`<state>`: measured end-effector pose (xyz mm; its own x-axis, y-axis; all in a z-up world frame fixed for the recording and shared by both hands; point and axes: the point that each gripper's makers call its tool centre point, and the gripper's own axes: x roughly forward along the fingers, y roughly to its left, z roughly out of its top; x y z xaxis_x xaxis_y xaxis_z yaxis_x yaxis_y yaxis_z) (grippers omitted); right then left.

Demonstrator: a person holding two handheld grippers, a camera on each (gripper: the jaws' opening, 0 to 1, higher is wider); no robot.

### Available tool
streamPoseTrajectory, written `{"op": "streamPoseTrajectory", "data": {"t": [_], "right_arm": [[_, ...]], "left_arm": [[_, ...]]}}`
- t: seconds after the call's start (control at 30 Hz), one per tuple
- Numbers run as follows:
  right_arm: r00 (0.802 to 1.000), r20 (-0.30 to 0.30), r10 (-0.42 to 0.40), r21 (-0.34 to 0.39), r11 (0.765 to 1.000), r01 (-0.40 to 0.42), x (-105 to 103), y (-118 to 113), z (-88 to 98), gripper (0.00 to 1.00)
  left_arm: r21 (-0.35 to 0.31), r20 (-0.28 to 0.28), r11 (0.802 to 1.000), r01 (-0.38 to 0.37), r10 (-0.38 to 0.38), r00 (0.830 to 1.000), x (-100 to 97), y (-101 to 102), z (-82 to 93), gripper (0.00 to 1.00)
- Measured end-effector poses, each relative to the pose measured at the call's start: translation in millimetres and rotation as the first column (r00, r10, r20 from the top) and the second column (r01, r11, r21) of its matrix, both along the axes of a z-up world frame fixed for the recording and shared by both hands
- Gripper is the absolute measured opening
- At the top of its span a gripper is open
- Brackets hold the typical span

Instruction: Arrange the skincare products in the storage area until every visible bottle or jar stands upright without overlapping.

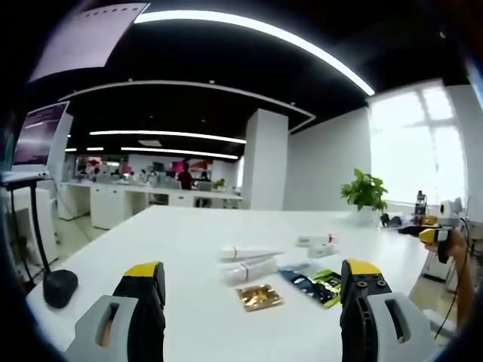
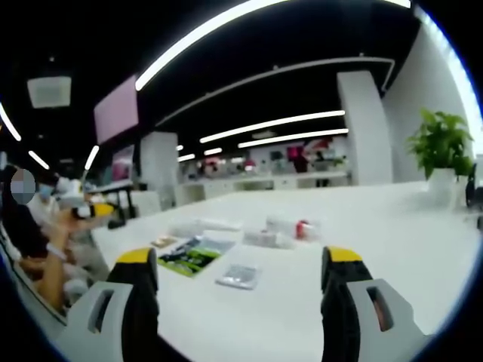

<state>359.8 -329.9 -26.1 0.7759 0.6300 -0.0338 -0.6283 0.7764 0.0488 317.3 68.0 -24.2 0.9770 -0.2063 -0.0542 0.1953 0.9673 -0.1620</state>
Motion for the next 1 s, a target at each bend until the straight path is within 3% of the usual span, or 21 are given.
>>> {"op": "streamPoseTrajectory", "data": {"t": [1.0], "right_arm": [[1.0, 0.006, -0.003, 0.007, 1.0, 0.003, -1.7, -2.4, 3.7, 0.88]], "left_arm": [[-0.014, 0.007, 1.0, -0.018, 0.018, 1.0, -2.9, 7.5, 1.8, 0.99]]}}
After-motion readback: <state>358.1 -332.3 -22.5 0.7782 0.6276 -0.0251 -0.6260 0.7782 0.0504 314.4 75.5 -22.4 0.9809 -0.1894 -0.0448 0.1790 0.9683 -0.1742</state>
